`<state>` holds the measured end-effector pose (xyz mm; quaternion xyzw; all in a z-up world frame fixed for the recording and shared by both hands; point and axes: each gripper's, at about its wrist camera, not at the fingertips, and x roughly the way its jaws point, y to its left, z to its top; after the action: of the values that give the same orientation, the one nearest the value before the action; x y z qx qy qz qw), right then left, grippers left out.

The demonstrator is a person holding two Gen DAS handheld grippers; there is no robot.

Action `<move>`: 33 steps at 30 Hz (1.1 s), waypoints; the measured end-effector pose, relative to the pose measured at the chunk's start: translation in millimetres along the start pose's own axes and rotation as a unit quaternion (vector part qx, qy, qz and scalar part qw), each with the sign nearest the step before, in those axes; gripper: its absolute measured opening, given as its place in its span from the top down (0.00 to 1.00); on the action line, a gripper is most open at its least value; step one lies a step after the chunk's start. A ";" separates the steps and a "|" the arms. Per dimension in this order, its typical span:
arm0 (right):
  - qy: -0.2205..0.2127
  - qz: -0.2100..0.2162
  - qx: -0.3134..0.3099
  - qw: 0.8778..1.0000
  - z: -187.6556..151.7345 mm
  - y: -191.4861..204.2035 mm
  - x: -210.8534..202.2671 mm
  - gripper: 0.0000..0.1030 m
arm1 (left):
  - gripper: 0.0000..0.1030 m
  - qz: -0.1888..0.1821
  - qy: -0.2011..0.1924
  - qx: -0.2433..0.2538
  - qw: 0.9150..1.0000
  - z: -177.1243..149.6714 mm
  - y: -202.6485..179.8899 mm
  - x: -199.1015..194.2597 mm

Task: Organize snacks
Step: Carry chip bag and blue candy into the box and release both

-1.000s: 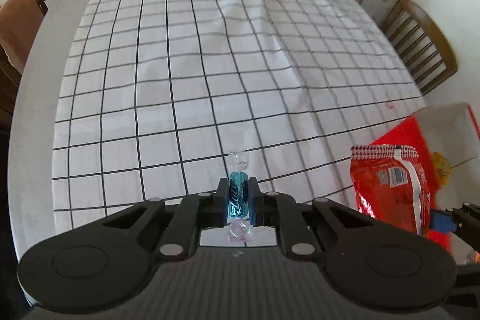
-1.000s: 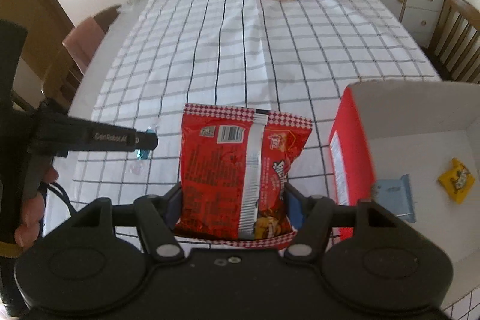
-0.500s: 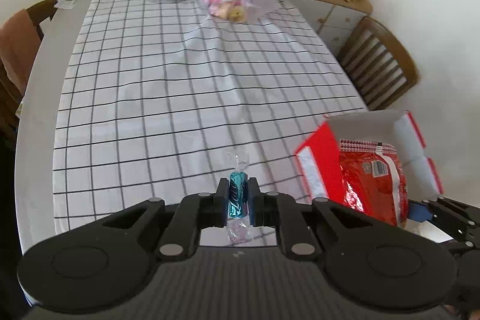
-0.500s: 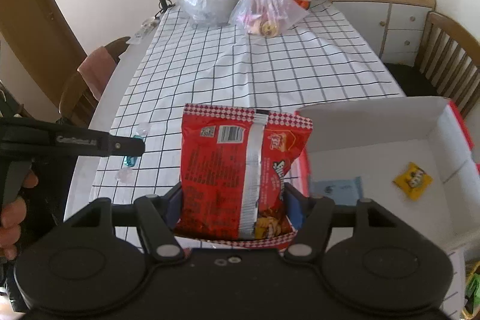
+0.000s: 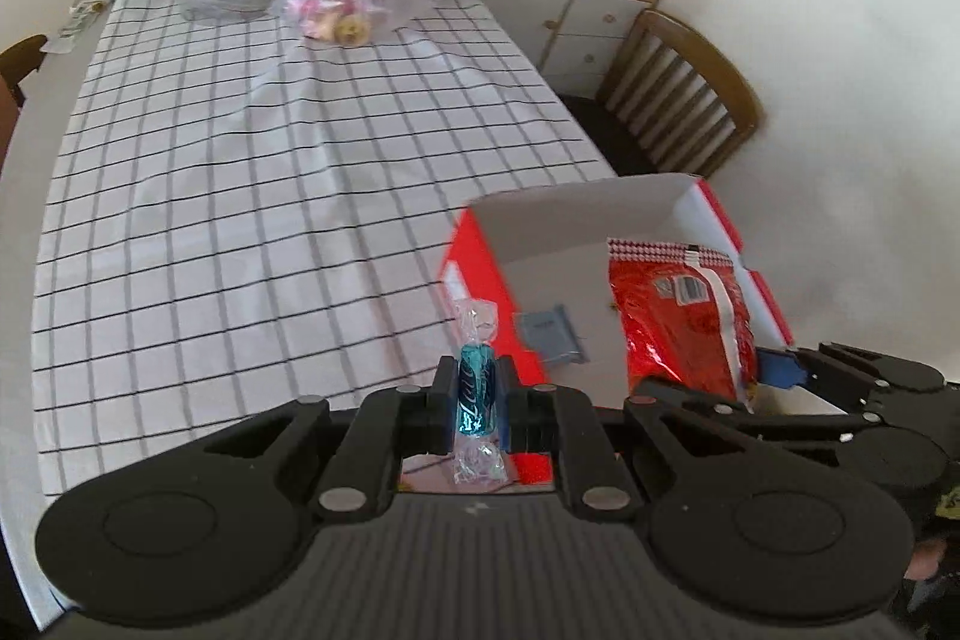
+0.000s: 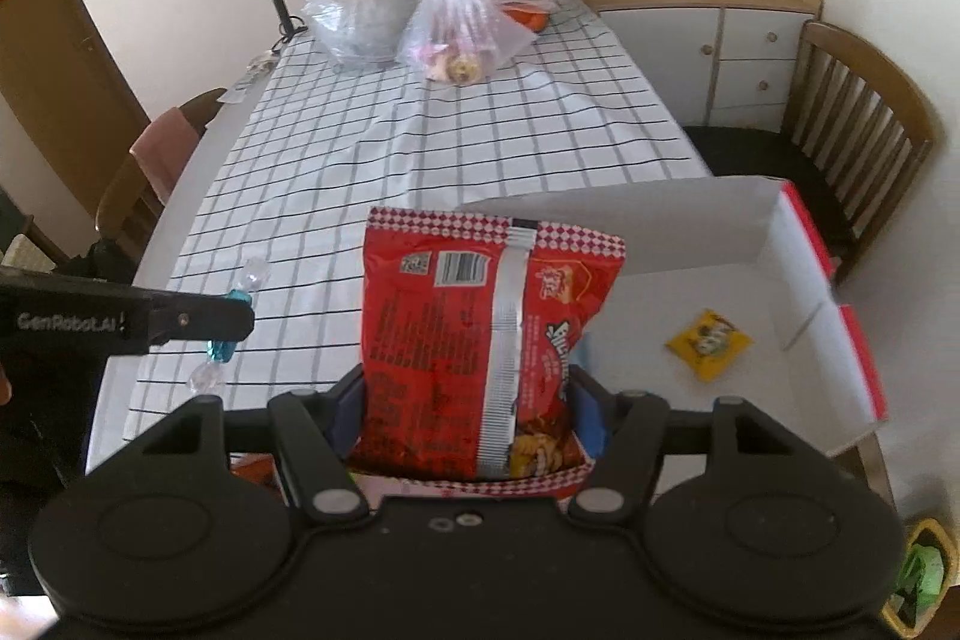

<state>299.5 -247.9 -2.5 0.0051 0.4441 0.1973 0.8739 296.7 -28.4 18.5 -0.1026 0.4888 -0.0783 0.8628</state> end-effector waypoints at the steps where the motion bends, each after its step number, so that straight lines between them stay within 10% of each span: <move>1: 0.000 0.000 0.000 1.000 -0.3 -6.5 -1.5 0.36 | 0.88 -0.001 0.001 0.000 1.000 0.2 -8.8 1.7; 22: 0.047 -0.018 -0.035 0.998 2.9 -149.6 49.8 0.36 | 0.88 0.036 0.063 -0.040 0.997 6.9 -118.1 114.0; 33: 0.092 -0.011 -0.131 0.987 -10.7 -134.0 94.6 0.36 | 0.88 0.082 0.110 -0.054 0.989 -0.9 -114.0 179.9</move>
<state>386.7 -340.2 -106.9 -0.1323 0.4931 0.2437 0.8246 383.7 -181.0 -101.9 -0.0995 0.5912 0.0087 0.8003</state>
